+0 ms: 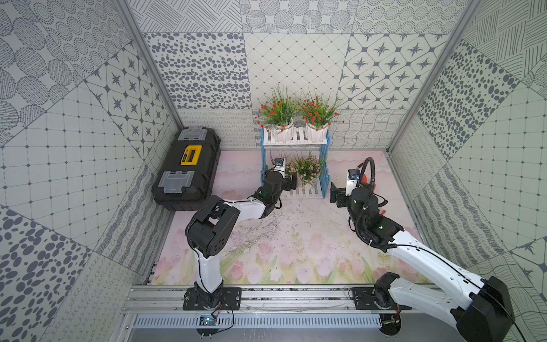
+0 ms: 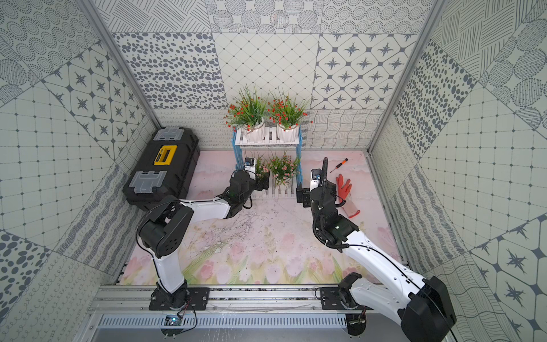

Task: Place the baby's breath potted plants on the rack by color
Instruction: Place the baby's breath potted plant on the rack, then reset both arms

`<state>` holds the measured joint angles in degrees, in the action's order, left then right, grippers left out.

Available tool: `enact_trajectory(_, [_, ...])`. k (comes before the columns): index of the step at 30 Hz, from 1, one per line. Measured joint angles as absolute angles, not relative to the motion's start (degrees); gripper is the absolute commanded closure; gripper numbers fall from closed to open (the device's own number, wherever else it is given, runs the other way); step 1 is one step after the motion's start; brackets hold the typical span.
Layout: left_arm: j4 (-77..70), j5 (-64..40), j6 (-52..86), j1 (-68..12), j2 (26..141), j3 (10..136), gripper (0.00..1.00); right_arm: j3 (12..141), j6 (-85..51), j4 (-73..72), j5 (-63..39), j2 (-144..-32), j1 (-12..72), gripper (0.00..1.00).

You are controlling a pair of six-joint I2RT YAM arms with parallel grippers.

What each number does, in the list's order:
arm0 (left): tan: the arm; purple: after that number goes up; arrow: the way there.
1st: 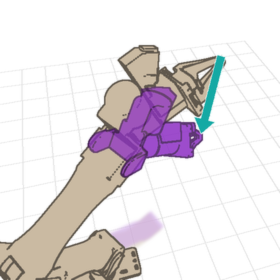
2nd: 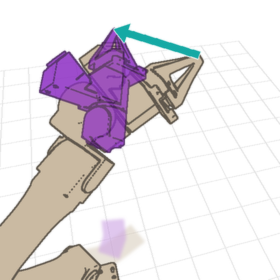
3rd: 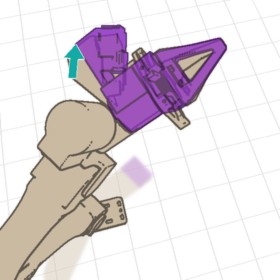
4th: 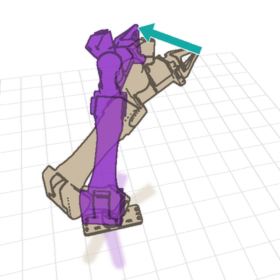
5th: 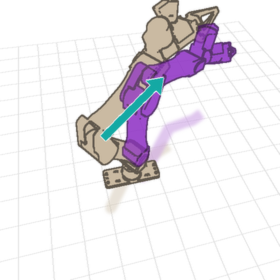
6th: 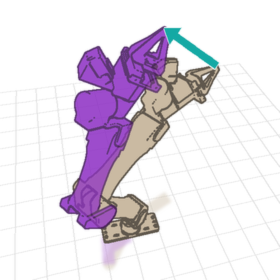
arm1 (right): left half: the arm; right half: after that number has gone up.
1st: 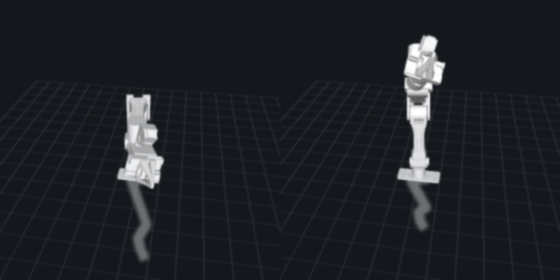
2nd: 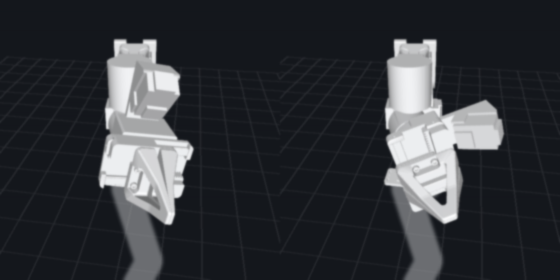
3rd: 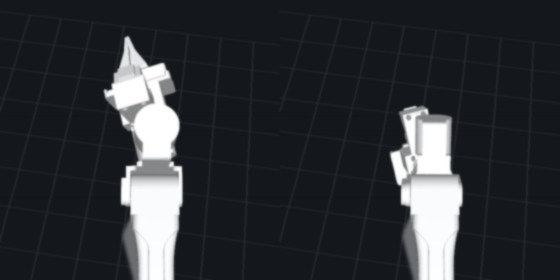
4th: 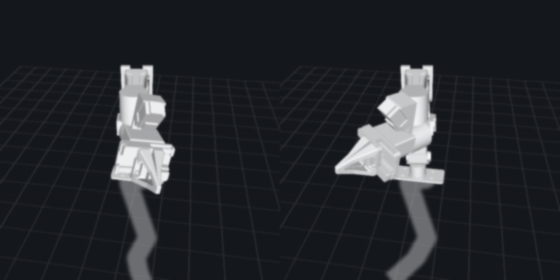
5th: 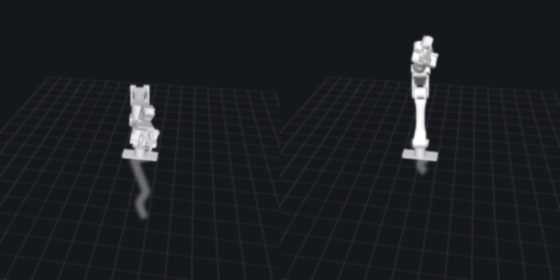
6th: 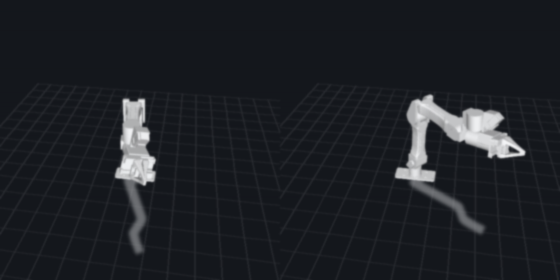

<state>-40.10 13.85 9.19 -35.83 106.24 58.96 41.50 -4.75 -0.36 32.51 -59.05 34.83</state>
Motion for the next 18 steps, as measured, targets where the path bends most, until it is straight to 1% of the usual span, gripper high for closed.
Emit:
enact_trajectory(11, [-31.46, 12.82, 9.37, -36.40, 91.20, 55.13, 0.01, 42.04, -4.97, 0.38, 31.51, -59.02, 34.79, 0.02])
enact_trajectory(18, [-18.59, 12.75, 10.92, -36.40, 80.20, 54.81, 0.01, 46.22, -5.63, 2.74, 30.52, -59.02, 34.74, 0.02])
